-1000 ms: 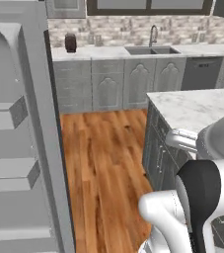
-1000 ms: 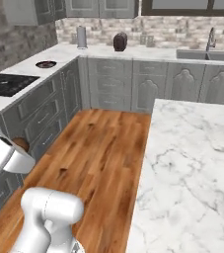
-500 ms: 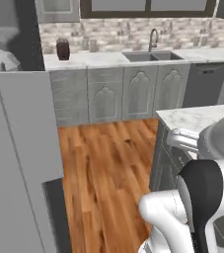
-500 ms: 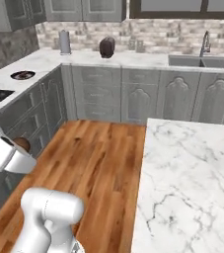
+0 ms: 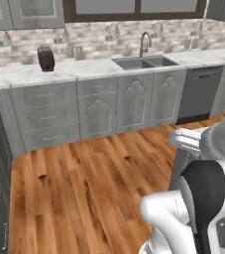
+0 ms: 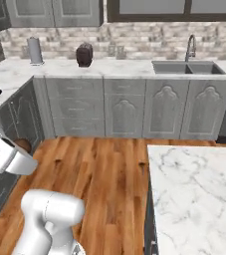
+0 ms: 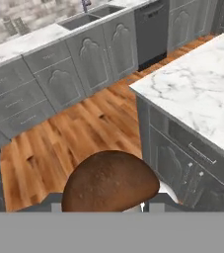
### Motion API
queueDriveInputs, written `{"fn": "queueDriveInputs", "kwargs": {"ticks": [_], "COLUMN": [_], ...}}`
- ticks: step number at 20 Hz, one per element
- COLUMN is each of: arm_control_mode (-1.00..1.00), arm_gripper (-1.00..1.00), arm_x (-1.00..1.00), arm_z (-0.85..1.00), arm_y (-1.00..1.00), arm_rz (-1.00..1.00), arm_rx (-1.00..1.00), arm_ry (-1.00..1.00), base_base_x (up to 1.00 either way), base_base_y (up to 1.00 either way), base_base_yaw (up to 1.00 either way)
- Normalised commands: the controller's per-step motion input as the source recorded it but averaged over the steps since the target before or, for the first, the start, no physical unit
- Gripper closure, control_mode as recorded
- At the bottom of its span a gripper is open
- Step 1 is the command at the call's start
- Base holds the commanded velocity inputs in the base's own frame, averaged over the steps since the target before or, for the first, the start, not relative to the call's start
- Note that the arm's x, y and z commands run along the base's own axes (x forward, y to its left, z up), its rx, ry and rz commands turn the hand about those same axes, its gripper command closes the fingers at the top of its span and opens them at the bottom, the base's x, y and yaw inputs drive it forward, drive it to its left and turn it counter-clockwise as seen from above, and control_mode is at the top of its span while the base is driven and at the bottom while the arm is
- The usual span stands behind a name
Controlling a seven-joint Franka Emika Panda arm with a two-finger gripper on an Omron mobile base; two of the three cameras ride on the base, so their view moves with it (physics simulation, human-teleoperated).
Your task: Place the cold items (mushroom and squash) from the fridge in one tupperware on the dining counter. Place the warm items (kebab skewer and hot dog) in the stove area in another tupperware.
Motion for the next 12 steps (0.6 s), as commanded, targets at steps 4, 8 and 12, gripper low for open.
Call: {"fn": "queueDriveInputs", "kwargs": {"ticks": [4,8,12], "arm_control_mode": [1.0,1.0,1.0], "arm_gripper": [1.0,1.0,1.0], "arm_x": [0.0,0.0,0.0], "arm_z": [0.0,0.0,0.0], "arm_y": [0.0,0.0,0.0], "arm_rz": [0.0,0.0,0.0], "arm_rx": [0.0,0.0,0.0], "arm_ry": [0.0,0.0,0.0], "base_base_x": [0.91,0.76,0.67], "base_base_y": [0.62,0.64,0.66], "base_base_yaw": [-0.46,-0.58,-0.62]}}
